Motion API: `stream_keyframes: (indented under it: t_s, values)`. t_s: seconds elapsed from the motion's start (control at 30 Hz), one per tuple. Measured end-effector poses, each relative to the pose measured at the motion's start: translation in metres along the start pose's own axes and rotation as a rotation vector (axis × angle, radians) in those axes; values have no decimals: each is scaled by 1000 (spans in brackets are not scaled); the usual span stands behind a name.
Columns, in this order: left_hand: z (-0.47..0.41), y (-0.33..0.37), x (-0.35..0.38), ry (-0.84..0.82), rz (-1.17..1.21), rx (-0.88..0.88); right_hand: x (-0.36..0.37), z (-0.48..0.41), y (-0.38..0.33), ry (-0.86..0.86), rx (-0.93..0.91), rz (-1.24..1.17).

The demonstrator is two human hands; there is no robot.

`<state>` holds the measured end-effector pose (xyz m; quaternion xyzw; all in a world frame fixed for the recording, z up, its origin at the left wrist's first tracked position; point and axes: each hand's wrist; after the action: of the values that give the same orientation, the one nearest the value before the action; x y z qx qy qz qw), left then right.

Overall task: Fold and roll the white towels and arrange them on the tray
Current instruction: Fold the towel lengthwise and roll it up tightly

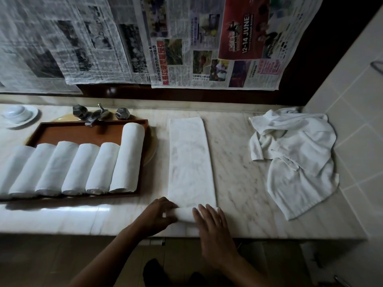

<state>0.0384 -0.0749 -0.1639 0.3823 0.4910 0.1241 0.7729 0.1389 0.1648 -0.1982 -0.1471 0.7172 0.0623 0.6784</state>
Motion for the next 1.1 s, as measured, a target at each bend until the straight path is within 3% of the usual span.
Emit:
stream_keyframes:
  t_s: [0.07, 0.2, 0.27, 0.4, 0.63, 0.77, 0.97, 1.1]
  values:
    - [6, 2, 5, 93, 11, 20, -1, -3, 3, -7, -14, 13]
    - [26, 8, 42, 341, -311, 173, 1, -10, 9, 9, -38, 27]
    - [28, 16, 63, 339, -433, 246, 3, -14, 10, 26, -42, 4]
    - [19, 16, 75, 204, -558, 144, 1, -27, 12, -17, -30, -3]
    - [-2, 10, 51, 137, -574, 149, -16, -59, 33, -204, -69, -29]
    - [4, 11, 48, 180, -554, 156, -25, -60, 37, -312, -80, -121]
    - [25, 10, 61, 225, -356, 104, -36, -35, 28, -387, 57, -301]
    - [29, 12, 66, 287, -262, 48, -31, -38, 28, -359, 51, -363]
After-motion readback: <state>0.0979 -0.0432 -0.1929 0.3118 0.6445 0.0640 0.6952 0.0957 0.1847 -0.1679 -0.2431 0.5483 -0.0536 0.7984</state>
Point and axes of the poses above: each hand's wrist, its own z-axis away from the middle knuckle, its own x-axis out of the palm, y = z × x, and after that the axes turned 4 degrees about z, right-handed
